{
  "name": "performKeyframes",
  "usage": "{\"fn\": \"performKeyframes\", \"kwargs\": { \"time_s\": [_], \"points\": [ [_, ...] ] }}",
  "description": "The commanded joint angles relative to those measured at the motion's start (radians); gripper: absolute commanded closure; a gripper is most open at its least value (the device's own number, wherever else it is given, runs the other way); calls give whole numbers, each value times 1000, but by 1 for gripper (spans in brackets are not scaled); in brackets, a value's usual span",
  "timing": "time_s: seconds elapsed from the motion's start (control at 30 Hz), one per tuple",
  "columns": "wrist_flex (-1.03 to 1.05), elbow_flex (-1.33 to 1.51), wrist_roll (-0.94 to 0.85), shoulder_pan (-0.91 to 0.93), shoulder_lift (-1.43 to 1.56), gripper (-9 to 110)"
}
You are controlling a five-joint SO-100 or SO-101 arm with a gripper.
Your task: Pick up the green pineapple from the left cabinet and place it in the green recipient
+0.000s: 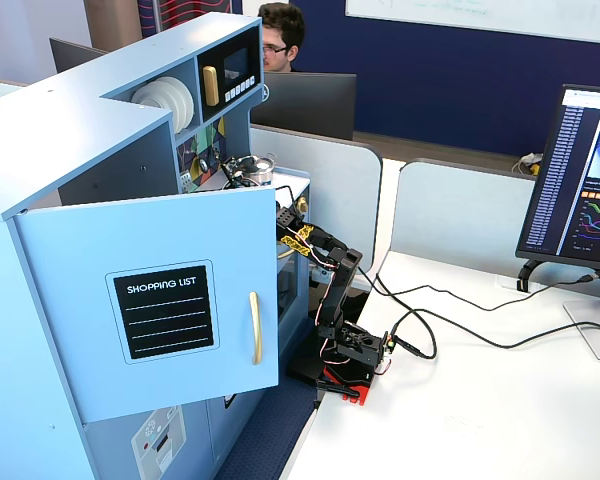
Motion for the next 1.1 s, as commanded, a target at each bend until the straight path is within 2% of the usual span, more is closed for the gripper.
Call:
{"fn": "performKeyframes", "kwargs": {
  "time_s": [0.0,0.2,0.67,1.07],
  "points": [
    [-3,-67,8,5,23,66],
    [57,8,15,3,164,68],
    [437,772,80,2,946,70],
    [733,1333,172,-43,1284,72]
  ]
}}
